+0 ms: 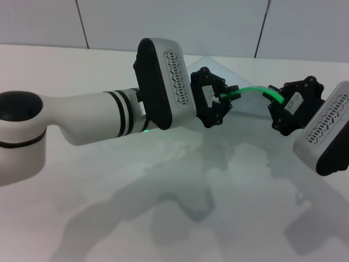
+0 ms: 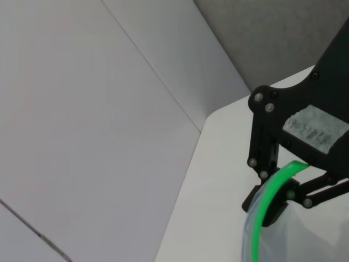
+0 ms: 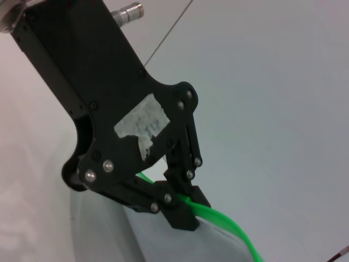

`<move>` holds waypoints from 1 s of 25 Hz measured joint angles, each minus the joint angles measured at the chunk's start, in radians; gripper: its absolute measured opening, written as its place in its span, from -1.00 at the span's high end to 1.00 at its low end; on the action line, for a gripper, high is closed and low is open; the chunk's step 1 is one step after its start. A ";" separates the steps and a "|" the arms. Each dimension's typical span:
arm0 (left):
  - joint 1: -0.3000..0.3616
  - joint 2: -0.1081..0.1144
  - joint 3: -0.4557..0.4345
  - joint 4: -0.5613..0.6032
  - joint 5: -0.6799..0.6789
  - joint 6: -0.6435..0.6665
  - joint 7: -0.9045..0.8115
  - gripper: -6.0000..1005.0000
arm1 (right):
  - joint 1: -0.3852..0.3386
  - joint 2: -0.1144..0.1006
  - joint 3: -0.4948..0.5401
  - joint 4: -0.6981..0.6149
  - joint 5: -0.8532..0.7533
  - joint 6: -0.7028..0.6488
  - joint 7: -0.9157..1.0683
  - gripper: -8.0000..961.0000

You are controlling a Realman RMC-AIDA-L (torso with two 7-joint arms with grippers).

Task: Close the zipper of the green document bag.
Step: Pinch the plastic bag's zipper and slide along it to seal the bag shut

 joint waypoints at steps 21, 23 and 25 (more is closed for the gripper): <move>0.034 0.002 -0.006 0.040 -0.002 0.053 -0.011 0.80 | -0.009 0.001 0.015 -0.008 -0.003 0.003 -0.001 0.75; 0.036 0.003 -0.010 0.050 -0.002 0.055 -0.013 0.80 | -0.010 0.001 0.017 -0.009 -0.003 0.003 -0.001 0.75; 0.036 0.004 -0.012 0.060 -0.009 0.065 -0.014 0.79 | -0.011 0.001 0.019 -0.009 -0.003 0.004 -0.001 0.75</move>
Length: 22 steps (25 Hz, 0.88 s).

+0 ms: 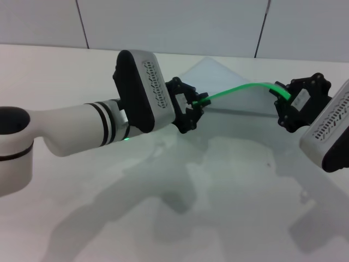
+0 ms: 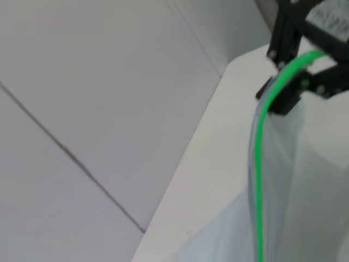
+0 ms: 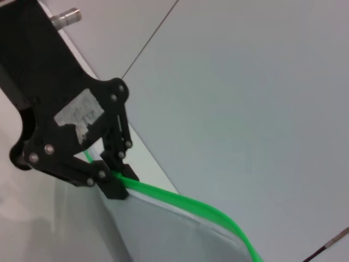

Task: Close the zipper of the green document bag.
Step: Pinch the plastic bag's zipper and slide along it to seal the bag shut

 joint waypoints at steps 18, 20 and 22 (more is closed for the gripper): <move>0.055 0.005 -0.041 0.020 -0.053 0.091 0.009 0.78 | -0.030 0.002 0.060 -0.019 -0.007 0.045 0.000 0.73; 0.061 0.006 -0.055 0.023 -0.053 0.092 0.010 0.78 | -0.033 0.002 0.068 -0.020 -0.006 0.048 0.000 0.73; 0.065 0.006 -0.066 0.026 -0.053 0.093 0.010 0.78 | -0.034 0.001 0.076 -0.020 -0.007 0.049 -0.001 0.73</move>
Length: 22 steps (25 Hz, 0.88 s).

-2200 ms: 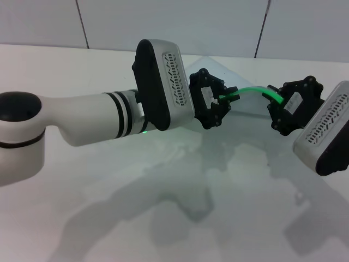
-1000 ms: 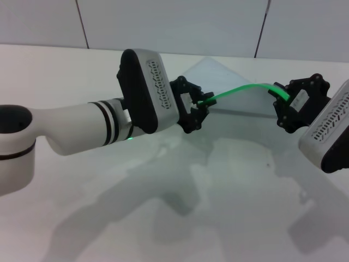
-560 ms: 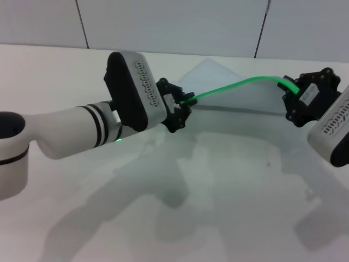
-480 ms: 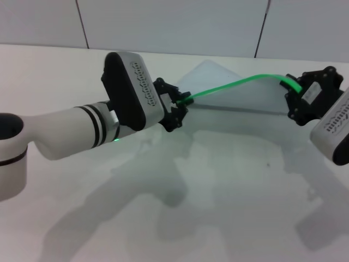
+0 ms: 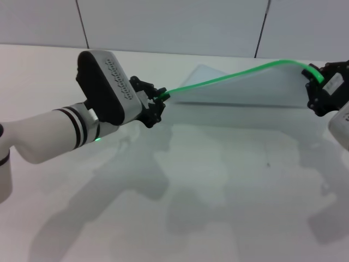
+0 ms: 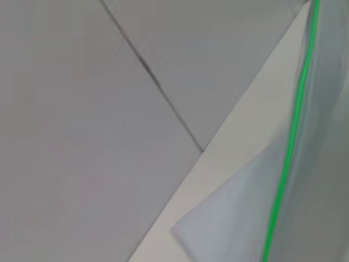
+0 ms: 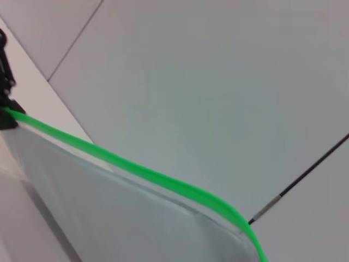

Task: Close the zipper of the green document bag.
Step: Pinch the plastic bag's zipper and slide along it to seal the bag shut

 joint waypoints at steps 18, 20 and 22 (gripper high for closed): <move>0.003 -0.002 -0.012 0.004 -0.002 0.002 -0.005 0.76 | 0.003 0.001 -0.002 0.041 -0.002 0.088 -0.002 0.71; 0.001 -0.003 -0.011 0.003 -0.007 0.000 -0.003 0.76 | 0.006 0.002 -0.009 0.065 -0.002 0.135 -0.003 0.71; -0.001 -0.003 -0.011 0.003 -0.015 -0.002 -0.002 0.76 | 0.007 0.002 -0.024 0.093 -0.001 0.212 -0.003 0.71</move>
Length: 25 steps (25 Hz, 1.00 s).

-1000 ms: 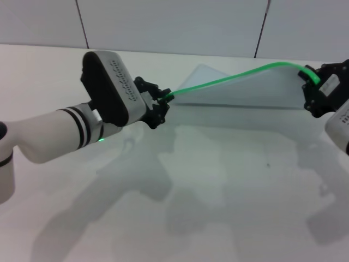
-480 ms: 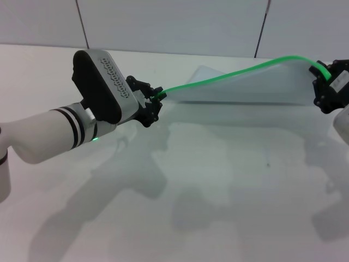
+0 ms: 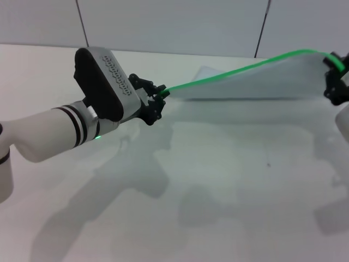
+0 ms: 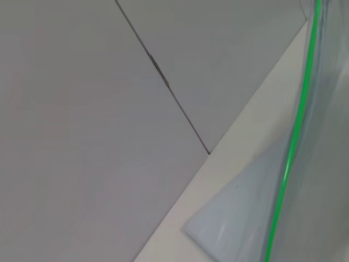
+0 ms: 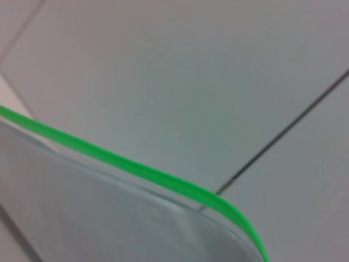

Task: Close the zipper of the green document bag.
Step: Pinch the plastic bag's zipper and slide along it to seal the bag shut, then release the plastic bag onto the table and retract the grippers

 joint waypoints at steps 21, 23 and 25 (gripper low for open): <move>0.066 -0.002 -0.046 -0.071 -0.426 -0.154 0.125 0.36 | 0.198 -0.004 -0.478 0.451 0.460 1.178 0.313 0.10; 0.083 -0.003 -0.067 -0.053 -0.499 -0.250 0.204 0.29 | 0.209 -0.003 -0.483 0.468 0.465 1.168 0.339 0.04; 0.092 -0.003 -0.079 -0.013 -0.580 -0.349 0.275 0.21 | 0.219 -0.003 -0.489 0.489 0.465 1.160 0.389 -0.02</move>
